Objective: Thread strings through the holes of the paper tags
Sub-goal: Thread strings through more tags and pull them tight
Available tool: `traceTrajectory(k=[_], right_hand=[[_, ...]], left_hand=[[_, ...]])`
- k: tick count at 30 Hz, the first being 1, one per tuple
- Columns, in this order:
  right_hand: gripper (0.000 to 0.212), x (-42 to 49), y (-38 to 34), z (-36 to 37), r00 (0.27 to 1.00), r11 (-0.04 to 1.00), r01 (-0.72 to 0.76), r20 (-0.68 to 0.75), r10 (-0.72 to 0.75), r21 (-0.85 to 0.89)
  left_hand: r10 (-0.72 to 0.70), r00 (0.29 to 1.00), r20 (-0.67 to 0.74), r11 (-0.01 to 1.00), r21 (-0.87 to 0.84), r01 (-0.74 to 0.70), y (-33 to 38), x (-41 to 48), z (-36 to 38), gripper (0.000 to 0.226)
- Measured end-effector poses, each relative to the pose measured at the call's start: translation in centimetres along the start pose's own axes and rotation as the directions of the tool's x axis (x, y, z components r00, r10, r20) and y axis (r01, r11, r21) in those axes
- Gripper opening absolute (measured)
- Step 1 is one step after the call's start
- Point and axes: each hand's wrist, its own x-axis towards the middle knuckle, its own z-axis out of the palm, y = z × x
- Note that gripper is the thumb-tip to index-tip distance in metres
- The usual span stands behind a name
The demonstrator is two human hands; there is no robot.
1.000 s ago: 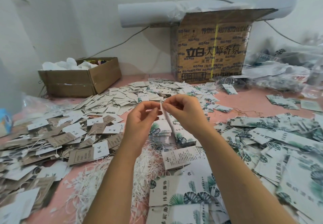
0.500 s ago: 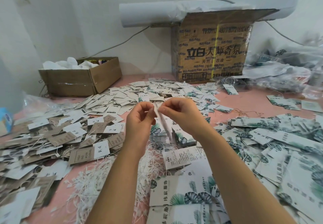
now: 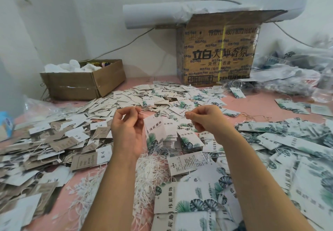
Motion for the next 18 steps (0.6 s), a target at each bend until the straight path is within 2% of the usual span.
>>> traceTrajectory(k=[2, 4, 7, 13, 18], right_hand=[[0.014, 0.1, 0.0, -0.2, 1.000, 0.998, 0.005, -0.023, -0.004, 0.068], [0.012, 0.1, -0.1, -0.2, 0.999, 0.989, 0.030, -0.034, -0.025, 0.144], [0.020, 0.1, -0.4, 0.1, 0.996, 0.965, 0.089, -0.013, -0.088, 0.246], [0.010, -0.4, -1.5, 1.1, 0.966, 0.894, 0.220, 0.037, -0.254, 0.391], [0.005, -0.9, -2.1, 1.9, 0.937, 0.870, 0.290, 0.066, -0.343, 0.399]], left_hand=[[0.019, 1.000, 0.001, 0.999, -0.030, -0.019, 0.2, 0.0, -0.1, 0.008], [0.020, 1.000, 0.009, 0.999, -0.034, -0.020, 0.4, 0.1, -0.3, 0.013], [0.010, 0.999, 0.041, 0.998, 0.054, -0.012, 0.4, 0.1, -0.4, 0.017], [-0.009, 0.976, 0.216, 0.974, 0.221, -0.040, 0.5, -0.5, 0.6, 0.019], [-0.034, 0.921, 0.388, 0.950, 0.299, -0.091, 0.6, -1.1, 1.4, 0.022]])
